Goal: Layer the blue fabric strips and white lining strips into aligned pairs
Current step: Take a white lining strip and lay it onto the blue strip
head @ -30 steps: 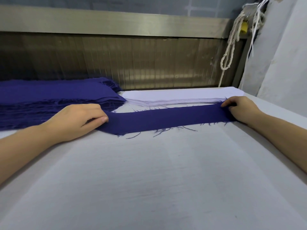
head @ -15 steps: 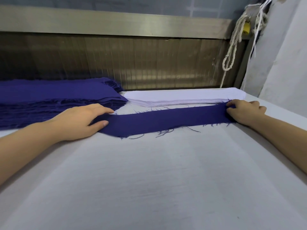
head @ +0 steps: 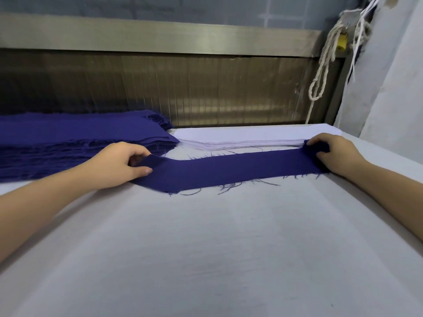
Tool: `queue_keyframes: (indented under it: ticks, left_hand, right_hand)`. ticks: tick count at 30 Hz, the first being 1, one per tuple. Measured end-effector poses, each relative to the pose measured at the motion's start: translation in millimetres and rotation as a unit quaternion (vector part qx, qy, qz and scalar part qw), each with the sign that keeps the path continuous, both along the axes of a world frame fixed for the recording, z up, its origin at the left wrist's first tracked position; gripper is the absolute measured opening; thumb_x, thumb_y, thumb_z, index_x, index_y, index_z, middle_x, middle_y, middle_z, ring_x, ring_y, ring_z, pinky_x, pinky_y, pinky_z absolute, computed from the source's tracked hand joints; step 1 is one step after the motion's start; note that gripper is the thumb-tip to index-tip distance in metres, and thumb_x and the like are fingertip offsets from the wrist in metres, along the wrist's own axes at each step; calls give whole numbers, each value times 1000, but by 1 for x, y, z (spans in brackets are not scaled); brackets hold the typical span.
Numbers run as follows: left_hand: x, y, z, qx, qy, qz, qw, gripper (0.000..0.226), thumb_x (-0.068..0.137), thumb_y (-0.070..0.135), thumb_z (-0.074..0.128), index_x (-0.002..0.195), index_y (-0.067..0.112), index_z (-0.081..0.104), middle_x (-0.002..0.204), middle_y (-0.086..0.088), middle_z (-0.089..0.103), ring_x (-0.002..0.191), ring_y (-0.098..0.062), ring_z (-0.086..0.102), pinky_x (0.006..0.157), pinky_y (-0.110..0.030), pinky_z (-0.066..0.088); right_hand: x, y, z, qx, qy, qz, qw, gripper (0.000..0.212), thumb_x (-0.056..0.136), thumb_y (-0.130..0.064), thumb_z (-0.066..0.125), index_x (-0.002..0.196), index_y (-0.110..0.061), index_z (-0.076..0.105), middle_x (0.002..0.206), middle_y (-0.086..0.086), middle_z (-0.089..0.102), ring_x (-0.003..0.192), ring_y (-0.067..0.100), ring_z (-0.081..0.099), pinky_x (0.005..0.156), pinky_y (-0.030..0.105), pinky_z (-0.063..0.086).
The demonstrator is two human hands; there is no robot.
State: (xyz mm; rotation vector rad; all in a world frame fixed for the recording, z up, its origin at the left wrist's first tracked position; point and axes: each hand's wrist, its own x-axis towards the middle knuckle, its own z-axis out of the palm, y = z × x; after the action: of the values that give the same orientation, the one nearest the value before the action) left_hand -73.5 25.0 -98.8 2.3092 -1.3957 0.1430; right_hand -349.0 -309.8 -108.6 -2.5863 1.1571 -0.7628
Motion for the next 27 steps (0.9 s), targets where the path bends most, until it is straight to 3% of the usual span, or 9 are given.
queue_keyframes:
  ticks: [5, 8, 10, 15, 17, 18, 20, 23, 27]
  left_hand:
    - [0, 1, 3, -77, 45, -3, 996, 8, 91, 16, 59, 96, 21, 60, 93, 10, 63, 79, -4, 57, 64, -18, 42]
    - [3, 4, 7, -135, 69, 26, 988, 5, 94, 17, 54, 97, 21, 56, 92, 2, 64, 77, -12, 61, 61, -27, 51]
    - [9, 7, 11, -158, 65, 43, 984, 5, 94, 16, 53, 98, 20, 55, 94, -2, 64, 80, -20, 62, 69, -38, 53]
    - [32, 20, 24, -211, 38, 76, 974, 11, 93, 13, 56, 102, 18, 58, 93, 5, 62, 78, -7, 58, 71, -23, 44]
    - [43, 27, 30, -224, 26, 97, 969, 10, 92, 12, 57, 99, 19, 59, 87, 7, 61, 69, 3, 59, 64, -9, 41]
    - [48, 30, 33, -223, 21, 107, 969, 10, 92, 12, 57, 98, 20, 58, 87, 6, 61, 68, 7, 58, 63, -9, 41]
    - [60, 38, 38, -208, 10, 135, 969, 10, 92, 12, 57, 100, 18, 58, 95, 0, 63, 78, -3, 58, 72, -25, 42]
    - [80, 52, 47, -174, -6, 196, 965, 23, 93, 12, 55, 116, 8, 58, 112, -13, 64, 104, -32, 55, 87, -39, 42]
    - [110, 80, 53, -98, -52, 260, 959, 24, 95, 10, 50, 118, 9, 55, 109, -20, 63, 99, -40, 55, 78, -42, 45]
  right_hand:
    - [-1, 10, 4, -44, -87, 41, 994, 39, 80, 16, 46, 90, -8, 75, 105, 16, 61, 102, 31, 53, 86, 25, 34]
    - [2, 19, 5, -59, -114, 72, 989, 36, 82, 18, 47, 85, -4, 75, 101, 17, 58, 98, 31, 53, 80, 19, 31]
    - [5, 25, 4, -80, -119, 93, 985, 33, 83, 18, 49, 85, -2, 75, 101, 20, 57, 96, 34, 53, 75, 16, 31]
    - [20, 38, 8, -94, -182, 116, 972, 27, 85, 14, 51, 90, -1, 73, 105, 20, 56, 95, 27, 51, 78, 7, 31]
    - [32, 42, 11, -62, -216, 121, 967, 26, 87, 12, 52, 92, -3, 73, 104, 15, 55, 94, 20, 47, 75, -2, 30]
    - [39, 44, 13, -44, -224, 123, 966, 26, 87, 11, 53, 93, -4, 72, 103, 12, 53, 93, 18, 46, 73, 0, 30]
    - [58, 48, 17, -10, -236, 128, 963, 25, 87, 9, 54, 94, -6, 72, 102, 7, 51, 92, 15, 46, 75, 8, 31]
    - [92, 59, 22, 31, -255, 139, 956, 26, 86, 9, 55, 94, -9, 72, 100, 4, 50, 92, 15, 48, 80, 17, 34]
    - [141, 82, 25, 69, -266, 165, 947, 25, 85, 9, 56, 94, -7, 73, 99, 3, 50, 92, 14, 49, 70, 6, 35]
